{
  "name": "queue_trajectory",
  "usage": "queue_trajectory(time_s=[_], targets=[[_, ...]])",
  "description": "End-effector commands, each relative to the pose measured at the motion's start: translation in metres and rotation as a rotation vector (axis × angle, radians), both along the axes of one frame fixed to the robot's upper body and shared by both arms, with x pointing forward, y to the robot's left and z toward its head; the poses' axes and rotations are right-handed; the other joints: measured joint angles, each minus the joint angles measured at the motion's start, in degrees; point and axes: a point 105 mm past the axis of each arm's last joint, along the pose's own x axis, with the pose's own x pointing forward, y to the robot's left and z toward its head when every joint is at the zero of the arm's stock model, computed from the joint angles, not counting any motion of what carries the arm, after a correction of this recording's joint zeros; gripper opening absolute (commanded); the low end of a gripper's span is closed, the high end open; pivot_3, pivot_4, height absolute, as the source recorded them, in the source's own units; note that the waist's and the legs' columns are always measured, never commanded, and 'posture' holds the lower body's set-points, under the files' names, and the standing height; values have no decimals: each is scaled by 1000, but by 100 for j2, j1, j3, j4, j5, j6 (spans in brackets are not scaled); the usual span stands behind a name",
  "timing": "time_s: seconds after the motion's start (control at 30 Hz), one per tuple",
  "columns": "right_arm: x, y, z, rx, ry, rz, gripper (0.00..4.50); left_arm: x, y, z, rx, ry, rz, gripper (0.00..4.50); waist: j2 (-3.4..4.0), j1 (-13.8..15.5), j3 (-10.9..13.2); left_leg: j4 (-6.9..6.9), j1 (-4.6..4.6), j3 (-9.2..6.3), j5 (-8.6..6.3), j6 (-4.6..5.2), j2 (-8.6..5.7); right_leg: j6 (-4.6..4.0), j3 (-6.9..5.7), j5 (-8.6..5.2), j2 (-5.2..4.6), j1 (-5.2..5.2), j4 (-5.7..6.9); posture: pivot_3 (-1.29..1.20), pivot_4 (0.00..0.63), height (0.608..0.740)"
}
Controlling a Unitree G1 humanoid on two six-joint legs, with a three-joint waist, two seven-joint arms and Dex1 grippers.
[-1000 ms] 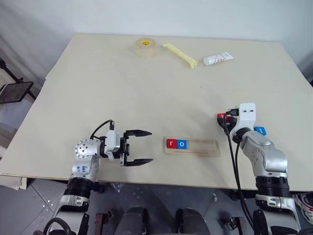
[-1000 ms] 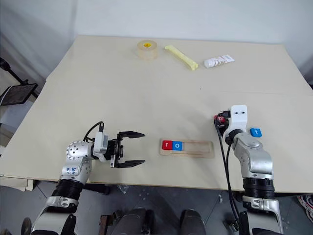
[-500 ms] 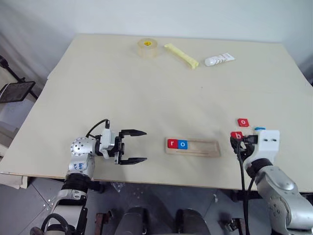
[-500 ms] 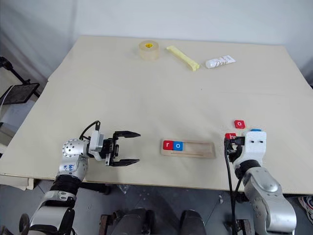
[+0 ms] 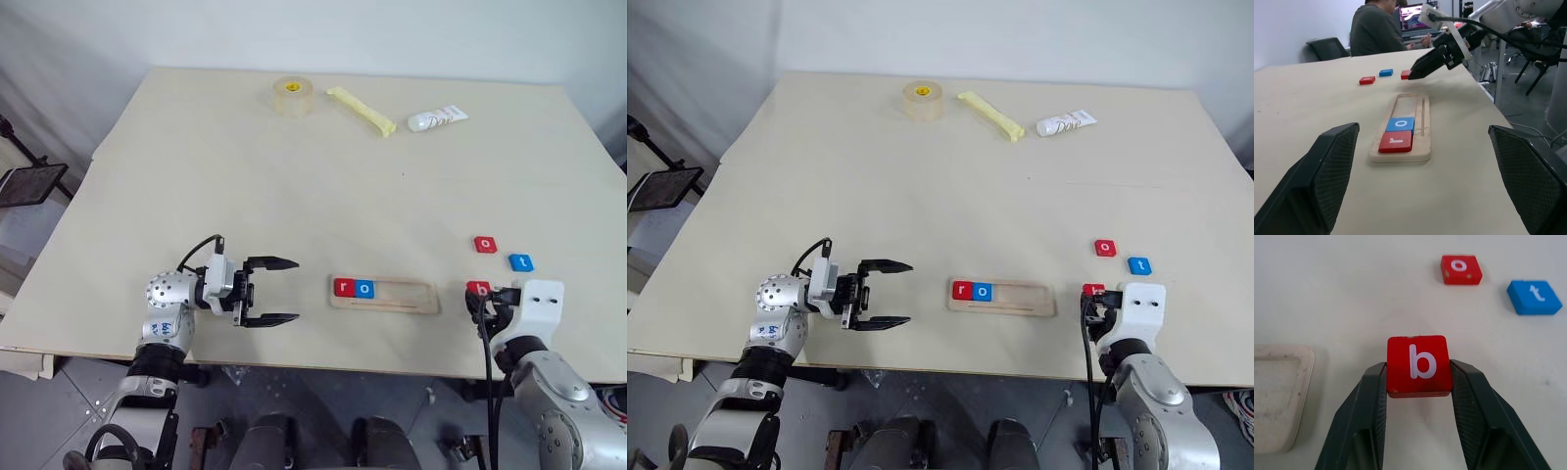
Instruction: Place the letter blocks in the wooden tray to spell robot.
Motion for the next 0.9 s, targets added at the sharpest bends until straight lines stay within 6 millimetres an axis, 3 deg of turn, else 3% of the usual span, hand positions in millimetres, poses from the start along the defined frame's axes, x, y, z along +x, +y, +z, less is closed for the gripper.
queue_trajectory(time_s=[0.03,0.2,0.3,0.4,0.53,0.7,0.9], targets=[[-1,-3,6,-6,-42,-17,2879,-3,0,5,-3,-22,-4,4500,0,-6,0,0,1,1,0,0,0,0,0,0,0,0,0,0,150,740],[-6,1,15,-51,-60,63,4470,-3,0,5,-5,-23,-2,4500,0,-4,0,0,0,1,0,0,1,0,0,0,0,-1,0,0,150,740],[-12,1,23,-131,-38,198,4470,-4,-1,4,-7,-19,-2,4500,0,10,0,1,0,-1,0,1,-3,0,5,0,0,2,-2,0,150,740],[-15,-8,32,-304,53,425,4470,-3,-1,4,-7,-17,-5,4500,2,12,2,2,0,4,-1,5,-5,0,6,0,-1,9,-19,0,150,740],[-12,-18,41,-404,142,621,4470,-3,-2,3,-8,-17,-8,4500,-1,16,2,3,1,5,-1,6,3,0,-2,0,2,19,-31,0,150,740],[2,-31,46,-537,262,847,4470,-4,-3,2,-11,-19,-8,4500,-3,10,4,4,-1,11,0,7,3,0,-6,0,-1,20,-39,0,150,740],[22,-40,38,-602,363,1002,4470,-9,-2,1,-17,-23,8,4500,-5,5,5,7,-5,3,0,7,3,0,-15,0,-3,22,-41,0,150,740]])
